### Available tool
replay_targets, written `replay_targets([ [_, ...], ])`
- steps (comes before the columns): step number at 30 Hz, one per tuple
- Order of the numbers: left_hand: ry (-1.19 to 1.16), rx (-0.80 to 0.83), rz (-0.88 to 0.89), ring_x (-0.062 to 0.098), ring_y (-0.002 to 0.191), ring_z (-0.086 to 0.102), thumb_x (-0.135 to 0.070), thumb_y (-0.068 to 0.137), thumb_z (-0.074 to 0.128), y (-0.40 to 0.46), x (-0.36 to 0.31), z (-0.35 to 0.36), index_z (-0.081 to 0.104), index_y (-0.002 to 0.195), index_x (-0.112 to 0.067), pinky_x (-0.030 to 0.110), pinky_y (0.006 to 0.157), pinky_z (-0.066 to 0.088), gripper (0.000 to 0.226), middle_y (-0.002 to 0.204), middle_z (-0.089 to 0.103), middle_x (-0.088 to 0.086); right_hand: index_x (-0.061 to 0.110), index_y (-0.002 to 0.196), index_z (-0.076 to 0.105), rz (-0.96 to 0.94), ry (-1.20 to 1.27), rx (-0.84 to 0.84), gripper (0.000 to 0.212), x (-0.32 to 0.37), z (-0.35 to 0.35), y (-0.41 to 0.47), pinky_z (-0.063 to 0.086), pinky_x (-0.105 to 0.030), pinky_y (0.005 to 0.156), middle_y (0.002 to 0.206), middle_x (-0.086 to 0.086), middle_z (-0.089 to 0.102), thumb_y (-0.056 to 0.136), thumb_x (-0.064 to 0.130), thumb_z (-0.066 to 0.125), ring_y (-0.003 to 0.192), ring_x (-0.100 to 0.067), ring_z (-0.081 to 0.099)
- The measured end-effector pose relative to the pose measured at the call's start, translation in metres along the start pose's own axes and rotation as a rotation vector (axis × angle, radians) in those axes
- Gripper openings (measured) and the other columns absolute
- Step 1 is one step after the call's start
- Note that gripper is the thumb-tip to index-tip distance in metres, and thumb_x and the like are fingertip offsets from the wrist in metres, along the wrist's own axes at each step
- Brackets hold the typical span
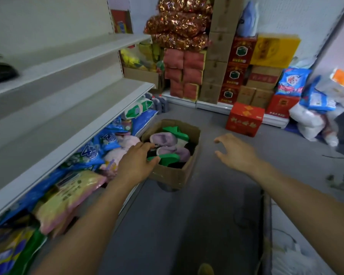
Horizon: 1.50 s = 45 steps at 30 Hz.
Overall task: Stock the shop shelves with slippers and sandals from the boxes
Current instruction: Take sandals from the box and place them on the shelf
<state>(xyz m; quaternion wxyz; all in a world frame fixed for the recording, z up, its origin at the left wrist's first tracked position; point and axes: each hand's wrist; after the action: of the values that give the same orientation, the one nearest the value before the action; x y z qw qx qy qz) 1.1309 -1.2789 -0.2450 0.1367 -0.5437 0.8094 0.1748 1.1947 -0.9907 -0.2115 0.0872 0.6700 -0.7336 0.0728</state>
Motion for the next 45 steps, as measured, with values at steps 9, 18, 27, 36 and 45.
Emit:
replay_targets([
  [9,-0.182,0.093,-0.242,0.023,0.108,0.058,-0.035,0.089,0.063,0.139,0.015,0.080,0.055,0.128,-0.014,0.025,0.082,0.040,0.045,0.123,0.060,0.010,0.015,0.131,0.051,-0.184,-0.036,0.208,0.039,-0.065,0.027,0.189,0.039,-0.032,0.091,0.135,-0.011,0.047,0.094,0.024,0.053,0.120,-0.027,0.047],
  [18,-0.342,0.129,-0.534,0.021,0.105,0.059,-0.032,0.087,0.066,0.247,0.086,0.159,0.057,0.125,-0.011,0.032,0.092,0.047,0.044,0.118,0.063,0.008,0.015,0.127,0.054,-0.350,-0.091,0.313,0.037,-0.066,0.119,0.368,0.045,-0.031,0.091,0.130,-0.011,0.053,0.091,0.025,0.052,0.115,-0.028,0.053],
  [27,-0.483,0.204,-0.821,0.021,0.104,0.059,-0.030,0.087,0.067,0.357,0.172,0.249,0.059,0.121,-0.013,0.029,0.093,0.043,0.039,0.108,0.063,0.004,0.024,0.126,0.050,-0.495,-0.178,0.529,0.036,-0.067,0.232,0.529,0.049,-0.039,0.091,0.123,-0.005,0.053,0.091,0.030,0.050,0.111,-0.028,0.055],
  [36,-0.577,0.414,-1.035,0.022,0.114,0.056,-0.035,0.086,0.065,0.381,0.217,0.346,0.048,0.135,-0.017,0.036,0.099,0.046,0.054,0.124,0.058,0.005,0.014,0.131,0.049,-0.787,-0.402,0.679,0.039,-0.056,0.344,0.609,0.039,-0.043,0.102,0.136,-0.011,0.045,0.092,0.019,0.048,0.127,-0.032,0.040],
  [45,-0.412,0.535,-0.983,0.024,0.120,0.052,-0.035,0.084,0.067,0.368,0.221,0.405,0.040,0.139,-0.022,0.035,0.100,0.042,0.062,0.135,0.052,0.005,0.014,0.142,0.036,-1.189,-0.682,0.698,0.051,-0.058,0.431,0.639,0.034,-0.040,0.101,0.137,-0.008,0.046,0.092,0.018,0.048,0.129,-0.029,0.038],
])
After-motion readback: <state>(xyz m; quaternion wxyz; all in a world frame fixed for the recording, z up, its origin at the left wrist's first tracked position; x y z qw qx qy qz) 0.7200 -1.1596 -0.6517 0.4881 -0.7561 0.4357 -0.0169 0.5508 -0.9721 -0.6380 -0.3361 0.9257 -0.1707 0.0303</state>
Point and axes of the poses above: each hand's wrist, its own y-axis towards the middle knuckle, its own z-axis out of the palm, x = y × z
